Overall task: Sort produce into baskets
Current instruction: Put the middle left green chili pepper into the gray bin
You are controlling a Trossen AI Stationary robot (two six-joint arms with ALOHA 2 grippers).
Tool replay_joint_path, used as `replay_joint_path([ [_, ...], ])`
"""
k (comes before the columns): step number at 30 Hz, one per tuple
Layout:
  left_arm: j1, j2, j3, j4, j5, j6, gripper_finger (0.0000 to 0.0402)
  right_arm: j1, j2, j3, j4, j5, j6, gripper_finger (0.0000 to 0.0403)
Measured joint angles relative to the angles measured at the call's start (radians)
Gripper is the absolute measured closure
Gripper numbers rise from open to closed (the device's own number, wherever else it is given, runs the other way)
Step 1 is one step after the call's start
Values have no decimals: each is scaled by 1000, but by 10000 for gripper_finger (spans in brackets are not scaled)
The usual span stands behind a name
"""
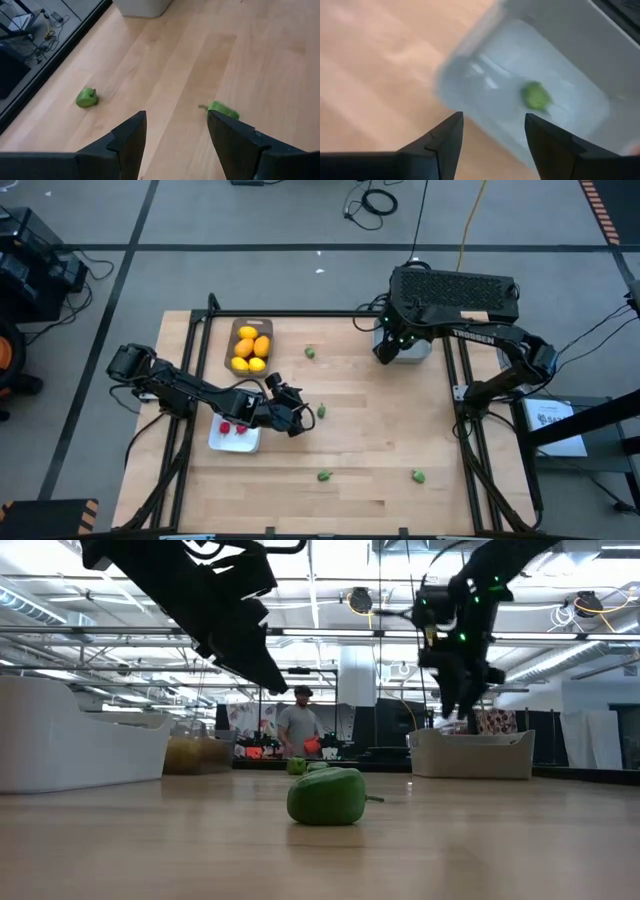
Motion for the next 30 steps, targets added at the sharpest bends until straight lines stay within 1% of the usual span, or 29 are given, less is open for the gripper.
replay_joint_path([
  [2,0,0,0,-35,0,-2,183,29,0,26,7,-40,-1,199],
  [4,-1,0,0,-81,-9,-12,183,71,0,39,31,-57,-8,200],
  [10,-14,-23,-1,-267,-143,-154,183,242,0,40,212,-61,-60,200],
  [12,-22,-35,-1,-281,-180,-181,183,304,8,40,290,-61,-96,200],
  [14,-34,-53,-1,-292,-198,-184,183,363,20,40,356,-61,-169,200],
  [18,-63,-91,0,-294,-217,-183,183,467,79,40,463,-61,-417,200],
  [22,-94,-123,0,-307,-257,-185,183,530,166,40,577,-61,-618,200],
  [24,-106,-131,0,-302,-275,-184,183,550,209,40,635,-61,-679,200],
  [25,-112,-132,0,-303,-283,-185,183,559,230,40,636,-63,-696,200],
  [30,-124,-131,0,-307,-295,-184,183,581,323,40,644,-138,-787,200],
])
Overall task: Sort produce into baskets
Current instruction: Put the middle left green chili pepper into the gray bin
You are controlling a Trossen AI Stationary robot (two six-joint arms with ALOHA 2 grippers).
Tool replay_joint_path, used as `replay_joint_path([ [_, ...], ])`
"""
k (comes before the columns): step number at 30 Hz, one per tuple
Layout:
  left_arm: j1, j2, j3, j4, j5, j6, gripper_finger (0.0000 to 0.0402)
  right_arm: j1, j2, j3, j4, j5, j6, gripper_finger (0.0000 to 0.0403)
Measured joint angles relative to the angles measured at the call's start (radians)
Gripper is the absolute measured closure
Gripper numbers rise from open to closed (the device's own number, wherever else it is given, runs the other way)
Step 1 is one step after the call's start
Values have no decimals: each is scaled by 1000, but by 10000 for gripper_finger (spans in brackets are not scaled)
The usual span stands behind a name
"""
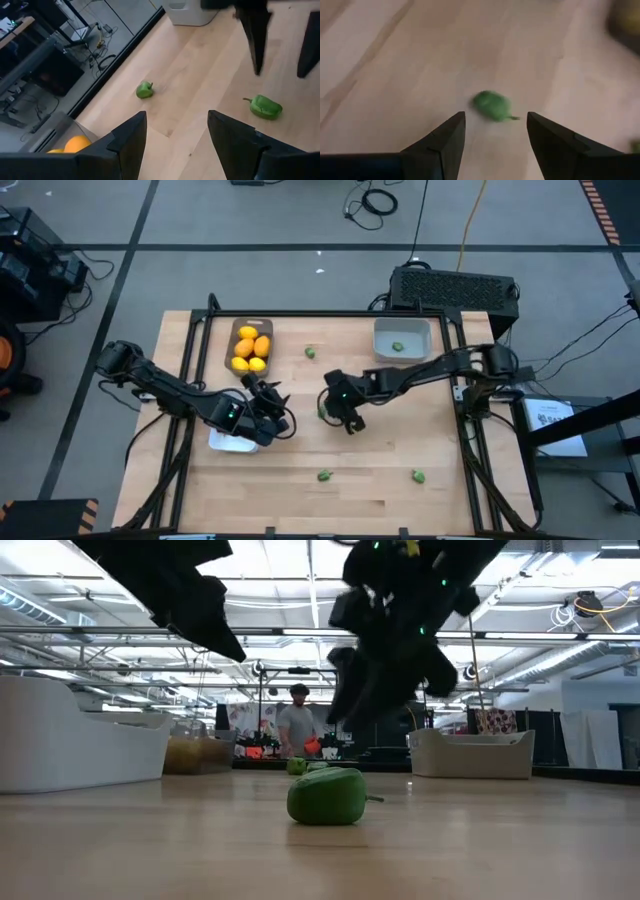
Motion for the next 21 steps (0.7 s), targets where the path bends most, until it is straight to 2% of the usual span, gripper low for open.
replay_joint_path([
  [6,0,0,0,-1,-12,0,183,1,79,0,49,-1,-102,200],
  [17,0,0,0,-1,-12,1,183,-6,100,1,82,-1,-175,200],
  [21,0,0,0,-1,-12,1,183,-11,145,43,67,-1,-206,200],
])
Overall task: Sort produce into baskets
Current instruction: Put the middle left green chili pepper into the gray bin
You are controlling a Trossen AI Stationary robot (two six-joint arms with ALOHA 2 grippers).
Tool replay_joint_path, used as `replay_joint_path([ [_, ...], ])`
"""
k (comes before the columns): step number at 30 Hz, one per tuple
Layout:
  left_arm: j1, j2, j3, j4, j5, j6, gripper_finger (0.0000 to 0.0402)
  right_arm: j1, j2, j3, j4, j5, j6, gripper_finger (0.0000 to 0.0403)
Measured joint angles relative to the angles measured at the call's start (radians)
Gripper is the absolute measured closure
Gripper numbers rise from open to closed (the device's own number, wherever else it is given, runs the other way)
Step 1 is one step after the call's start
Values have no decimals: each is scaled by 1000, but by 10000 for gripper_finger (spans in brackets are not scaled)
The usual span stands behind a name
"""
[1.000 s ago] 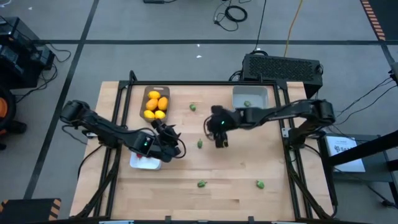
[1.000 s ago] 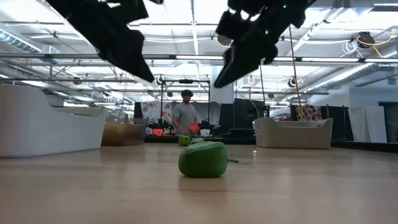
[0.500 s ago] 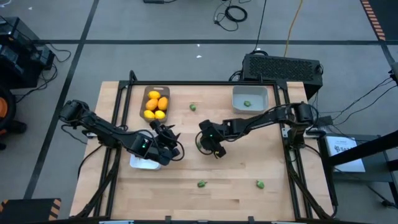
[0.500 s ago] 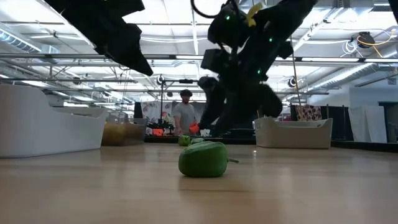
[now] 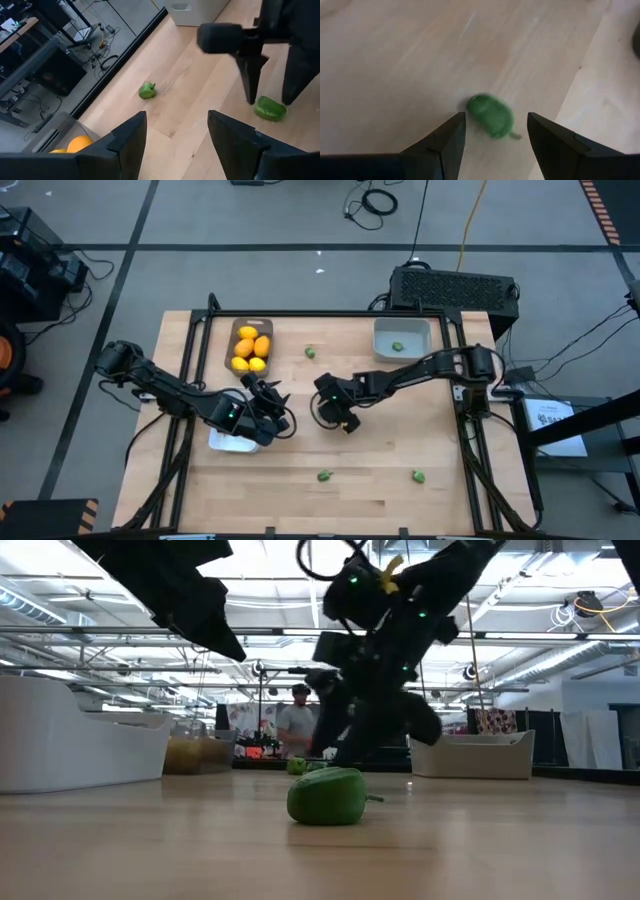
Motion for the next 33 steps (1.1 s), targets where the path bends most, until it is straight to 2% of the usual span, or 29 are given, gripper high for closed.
replay_joint_path([
  [3,0,0,0,0,0,0,183,0,50,64,-10,8,-25,200],
  [9,0,0,0,-3,1,0,183,0,141,211,-212,8,-28,200],
  [14,0,0,0,-26,1,-1,183,-1,188,280,-288,0,45,205],
  [24,0,0,0,-25,5,-2,183,-2,187,336,-410,5,129,293],
  [29,0,0,0,-24,5,-2,183,-10,141,374,-565,8,134,326],
  [33,0,0,0,-18,6,-1,183,-51,92,390,-732,7,146,332],
])
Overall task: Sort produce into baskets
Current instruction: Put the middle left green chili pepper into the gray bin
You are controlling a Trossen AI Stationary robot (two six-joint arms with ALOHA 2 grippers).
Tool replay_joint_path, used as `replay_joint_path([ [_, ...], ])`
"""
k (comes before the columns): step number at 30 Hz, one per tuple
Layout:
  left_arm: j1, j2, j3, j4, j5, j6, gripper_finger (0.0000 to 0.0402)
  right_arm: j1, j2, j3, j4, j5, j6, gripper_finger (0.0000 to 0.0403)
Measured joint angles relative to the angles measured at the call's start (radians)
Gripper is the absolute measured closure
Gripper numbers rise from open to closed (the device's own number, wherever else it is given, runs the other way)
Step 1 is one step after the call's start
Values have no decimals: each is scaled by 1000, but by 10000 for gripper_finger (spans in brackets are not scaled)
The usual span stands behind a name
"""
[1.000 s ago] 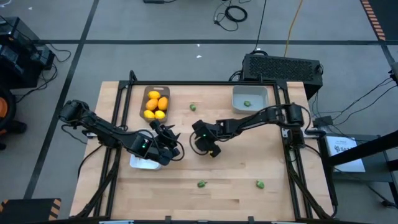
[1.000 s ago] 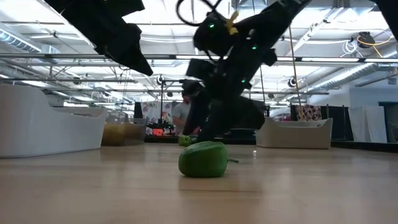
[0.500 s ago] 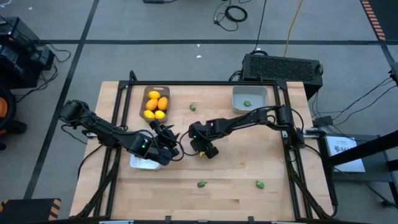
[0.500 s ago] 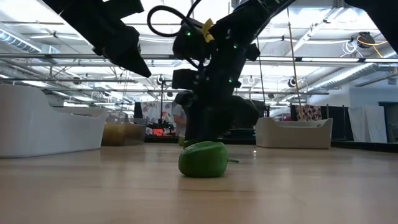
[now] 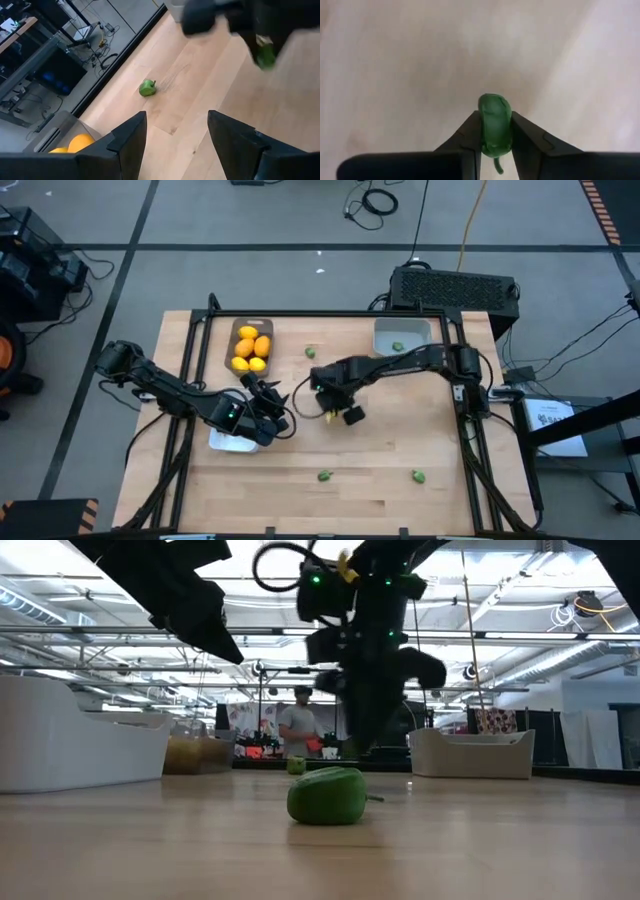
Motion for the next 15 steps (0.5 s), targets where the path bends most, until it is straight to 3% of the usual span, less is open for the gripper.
replay_joint_path([
  [7,0,0,0,1,8,-14,183,-154,-114,-1,-211,-3,73,328],
  [15,0,0,0,-1,12,-24,183,-393,-254,-23,-261,-1,166,328],
])
